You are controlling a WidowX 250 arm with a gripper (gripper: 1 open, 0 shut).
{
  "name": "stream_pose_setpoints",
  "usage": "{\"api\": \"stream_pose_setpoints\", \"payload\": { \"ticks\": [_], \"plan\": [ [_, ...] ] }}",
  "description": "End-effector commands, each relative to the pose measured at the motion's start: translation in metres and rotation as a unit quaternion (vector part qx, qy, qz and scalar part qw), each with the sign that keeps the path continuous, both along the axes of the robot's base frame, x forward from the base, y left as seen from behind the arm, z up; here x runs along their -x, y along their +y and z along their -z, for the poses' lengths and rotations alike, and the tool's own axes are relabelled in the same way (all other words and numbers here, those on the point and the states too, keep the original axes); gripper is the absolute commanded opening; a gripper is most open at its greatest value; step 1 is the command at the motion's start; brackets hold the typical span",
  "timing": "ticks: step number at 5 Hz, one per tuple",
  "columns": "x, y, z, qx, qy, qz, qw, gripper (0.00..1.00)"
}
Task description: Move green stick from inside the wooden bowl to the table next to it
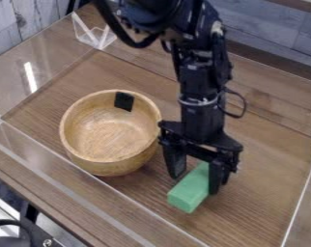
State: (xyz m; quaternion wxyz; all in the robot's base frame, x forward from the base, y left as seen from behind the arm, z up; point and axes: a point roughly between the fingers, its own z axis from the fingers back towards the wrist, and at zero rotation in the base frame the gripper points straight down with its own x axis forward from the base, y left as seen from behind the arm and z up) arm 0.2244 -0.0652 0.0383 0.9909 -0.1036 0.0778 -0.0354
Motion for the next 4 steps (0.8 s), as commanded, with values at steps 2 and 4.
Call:
{"api": "stream_pose_setpoints", "payload": {
  "ticks": [2,4],
  "plan": [
    [-0.023,0.016,-0.063,0.017,-0.076,-0.018,0.9968,1.00],
    [-0.022,0.015,-0.061,0.020,-0.089,-0.012,0.9958,0.00]
  ]
}}
